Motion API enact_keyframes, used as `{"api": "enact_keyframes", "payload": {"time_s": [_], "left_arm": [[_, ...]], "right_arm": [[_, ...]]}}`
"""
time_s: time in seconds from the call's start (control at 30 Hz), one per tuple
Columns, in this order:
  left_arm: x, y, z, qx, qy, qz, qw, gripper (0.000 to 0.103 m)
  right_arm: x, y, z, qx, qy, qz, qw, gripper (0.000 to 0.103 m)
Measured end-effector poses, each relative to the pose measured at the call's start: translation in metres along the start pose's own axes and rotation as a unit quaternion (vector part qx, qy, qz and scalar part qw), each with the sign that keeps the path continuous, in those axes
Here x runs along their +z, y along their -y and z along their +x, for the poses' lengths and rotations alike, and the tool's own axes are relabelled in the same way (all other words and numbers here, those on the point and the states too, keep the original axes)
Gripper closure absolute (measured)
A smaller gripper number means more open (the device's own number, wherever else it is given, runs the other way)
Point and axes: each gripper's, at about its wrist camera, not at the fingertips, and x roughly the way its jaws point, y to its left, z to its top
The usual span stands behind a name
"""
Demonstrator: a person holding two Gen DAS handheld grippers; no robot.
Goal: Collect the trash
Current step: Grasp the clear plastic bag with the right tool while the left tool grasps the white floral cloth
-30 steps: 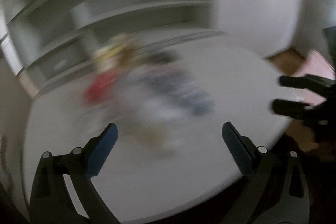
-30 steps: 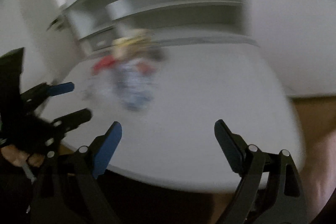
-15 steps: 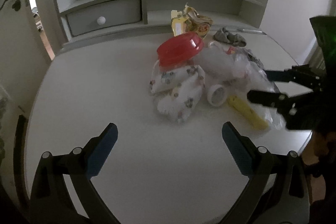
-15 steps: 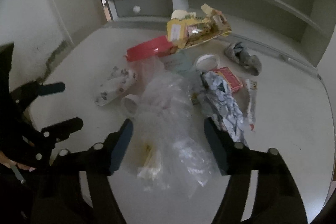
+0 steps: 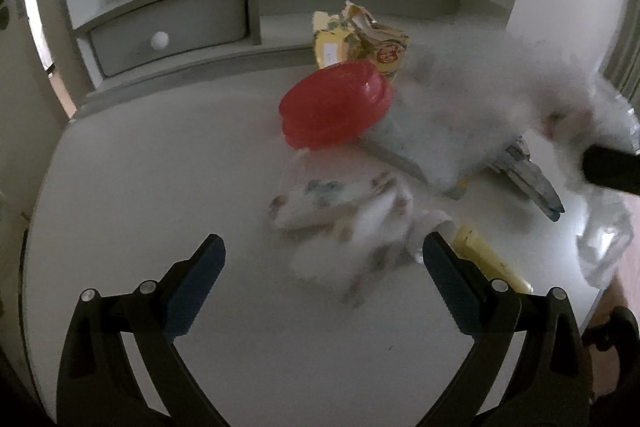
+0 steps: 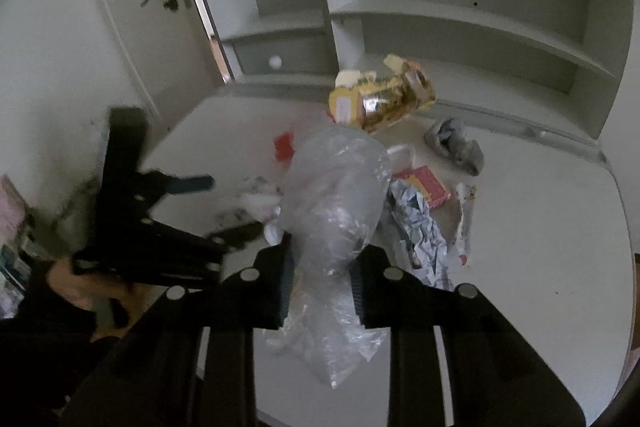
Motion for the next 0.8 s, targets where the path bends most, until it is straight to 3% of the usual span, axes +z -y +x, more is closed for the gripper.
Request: {"api": "enact_keyframes", "payload": {"time_s": [0.03, 0.1, 0.17, 0.2, 0.23, 0.3, 0.37, 0.6, 0.7, 0.8], "left_arm": [[0.001, 0.000, 0.001, 0.000, 0.000, 0.002, 1.0000, 0.007], [0.001, 0.003, 0.004, 0.005, -0.001, 0.007, 1.0000, 0.020], [0.000, 0.005, 0.005, -0.002, -0.010, 0.011, 0.9999, 0.054], [-0.001, 0.005, 0.005, -0.004, -0.014, 0.008, 0.9999, 0.062], [-0.001, 0.004, 0.004, -0.003, -0.019, 0.004, 0.9998, 0.081], [-0.003, 0.001, 0.001, 0.001, -0.022, -0.001, 0.9998, 0.091], [-0.004, -0.002, -0.004, 0.005, -0.021, -0.004, 0.9998, 0.096], [0.003, 0.009, -0.048, 0.004, 0.013, -0.004, 0.9999, 0.097], [0.018, 0.043, -0.064, -0.013, 0.034, 0.021, 0.9991, 0.097], [0.034, 0.105, -0.070, -0.059, 0.053, 0.067, 0.9946, 0.097]], "right_arm": [[0.000, 0.001, -0.002, 0.001, 0.002, 0.000, 1.000, 0.079], [0.000, 0.002, -0.008, 0.003, 0.007, 0.001, 1.000, 0.079], [-0.002, 0.003, -0.015, 0.002, 0.012, 0.001, 1.000, 0.079], [-0.004, 0.004, -0.018, 0.002, 0.013, 0.002, 1.000, 0.079], [-0.007, 0.006, -0.022, 0.003, 0.016, 0.003, 1.000, 0.079], [-0.011, 0.012, -0.029, -0.002, 0.021, 0.008, 1.000, 0.079], [-0.014, 0.019, -0.035, -0.007, 0.026, 0.014, 1.000, 0.079], [-0.038, 0.064, -0.084, -0.051, 0.062, 0.055, 0.995, 0.079], [-0.056, 0.097, -0.112, -0.080, 0.077, 0.091, 0.990, 0.079], [-0.088, 0.138, -0.148, -0.122, 0.093, 0.138, 0.979, 0.079]]}}
